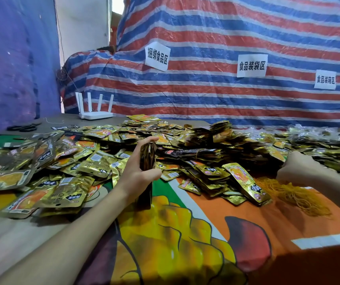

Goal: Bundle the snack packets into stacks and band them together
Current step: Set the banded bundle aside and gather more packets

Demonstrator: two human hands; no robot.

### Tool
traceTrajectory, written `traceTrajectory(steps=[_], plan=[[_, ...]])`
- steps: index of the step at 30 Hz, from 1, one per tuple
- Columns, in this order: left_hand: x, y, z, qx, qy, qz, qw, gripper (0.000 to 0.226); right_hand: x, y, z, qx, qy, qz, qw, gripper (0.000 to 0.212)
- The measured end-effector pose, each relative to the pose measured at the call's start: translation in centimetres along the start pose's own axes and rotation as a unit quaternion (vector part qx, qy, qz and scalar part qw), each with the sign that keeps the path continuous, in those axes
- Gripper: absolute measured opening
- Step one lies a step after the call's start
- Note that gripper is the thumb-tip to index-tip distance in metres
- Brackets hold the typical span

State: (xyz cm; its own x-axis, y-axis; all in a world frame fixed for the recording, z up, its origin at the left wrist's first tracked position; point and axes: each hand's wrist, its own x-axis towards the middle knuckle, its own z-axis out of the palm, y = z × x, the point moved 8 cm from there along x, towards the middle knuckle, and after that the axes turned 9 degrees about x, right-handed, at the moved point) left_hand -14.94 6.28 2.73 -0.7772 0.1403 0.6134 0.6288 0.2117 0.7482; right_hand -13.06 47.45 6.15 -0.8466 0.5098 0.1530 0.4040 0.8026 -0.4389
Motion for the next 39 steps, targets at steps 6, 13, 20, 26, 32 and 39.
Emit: traceTrajectory(steps=[6, 13, 20, 26, 32, 39], plan=[[0.0, 0.1, 0.0, -0.003, -0.001, -0.001, 1.000, 0.074, 0.3, -0.3, 0.4, -0.018, -0.016, -0.025, 0.999, 0.007], [-0.1, 0.1, 0.0, 0.006, 0.000, -0.004, 1.000, 0.075, -0.9, 0.8, 1.1, -0.152, -0.036, -0.002, 0.988, 0.015], [-0.1, 0.0, 0.1, 0.005, -0.005, -0.005, 1.000, 0.075, -0.7, 1.0, 0.5, -0.156, -0.019, -0.005, 0.988, 0.023], [0.1, -0.5, 0.2, 0.001, -0.011, -0.015, 1.000, 0.076, 0.4, 0.9, -0.9, -0.082, -0.021, 0.003, 0.996, 0.028], [0.2, -0.6, 0.1, -0.002, -0.010, -0.019, 1.000, 0.076, 0.8, -0.9, -2.8, -0.046, 0.037, -0.044, 0.997, 0.024], [0.1, -0.5, -0.3, -0.045, 0.000, -0.043, 0.998, 0.077, -4.5, -12.5, -1.8, 0.146, 0.017, -0.255, 0.956, 0.017]])
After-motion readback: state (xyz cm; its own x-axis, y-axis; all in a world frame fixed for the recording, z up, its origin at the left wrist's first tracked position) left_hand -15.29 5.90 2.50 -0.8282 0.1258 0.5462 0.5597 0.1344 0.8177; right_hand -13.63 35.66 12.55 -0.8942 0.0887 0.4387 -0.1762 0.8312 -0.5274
